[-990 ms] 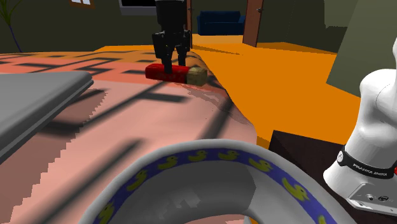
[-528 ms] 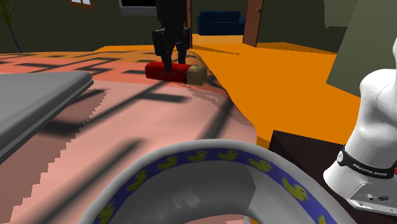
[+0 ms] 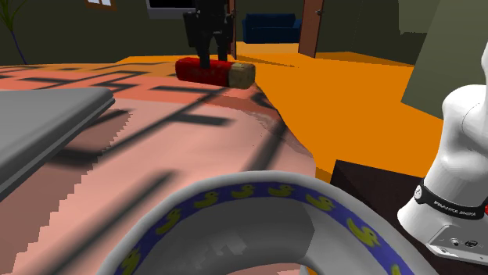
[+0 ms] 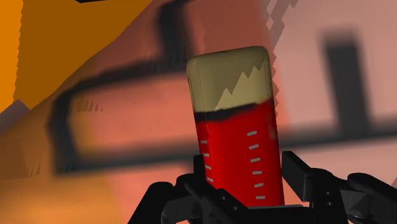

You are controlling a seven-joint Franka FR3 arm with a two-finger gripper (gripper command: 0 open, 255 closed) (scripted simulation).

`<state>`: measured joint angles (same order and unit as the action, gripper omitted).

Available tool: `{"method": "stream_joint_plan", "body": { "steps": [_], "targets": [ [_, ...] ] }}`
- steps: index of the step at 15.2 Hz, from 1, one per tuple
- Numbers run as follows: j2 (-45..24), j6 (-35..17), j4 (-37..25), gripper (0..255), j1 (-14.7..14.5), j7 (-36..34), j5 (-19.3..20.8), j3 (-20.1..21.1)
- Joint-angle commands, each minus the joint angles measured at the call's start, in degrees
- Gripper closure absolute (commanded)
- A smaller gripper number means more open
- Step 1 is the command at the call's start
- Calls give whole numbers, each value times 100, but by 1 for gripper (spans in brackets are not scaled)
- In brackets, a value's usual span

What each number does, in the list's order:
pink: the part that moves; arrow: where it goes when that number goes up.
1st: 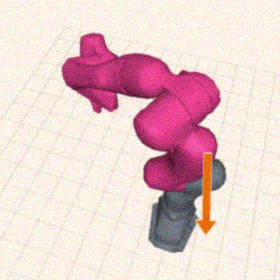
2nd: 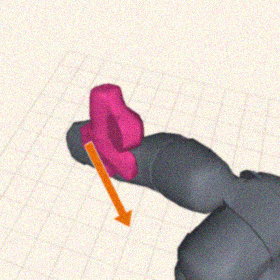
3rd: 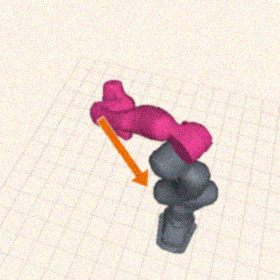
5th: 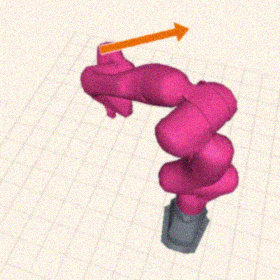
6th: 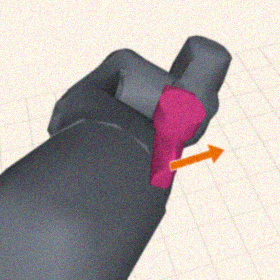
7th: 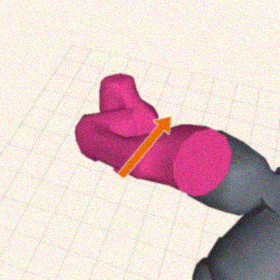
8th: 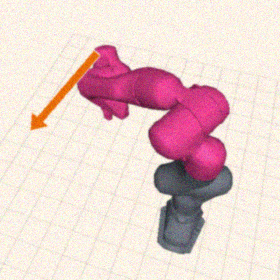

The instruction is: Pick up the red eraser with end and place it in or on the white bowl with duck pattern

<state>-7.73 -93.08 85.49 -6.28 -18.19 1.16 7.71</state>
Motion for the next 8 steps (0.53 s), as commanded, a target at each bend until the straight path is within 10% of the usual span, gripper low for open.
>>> {"method": "stream_joint_plan", "body": {
  "steps": [1, 8],
  "targets": [
    [-33, 164, -198, 255, -9, -10, 6, 5],
    [-228, 785, -1013, 255, -32, -22, 34, 14]
  ]
}}
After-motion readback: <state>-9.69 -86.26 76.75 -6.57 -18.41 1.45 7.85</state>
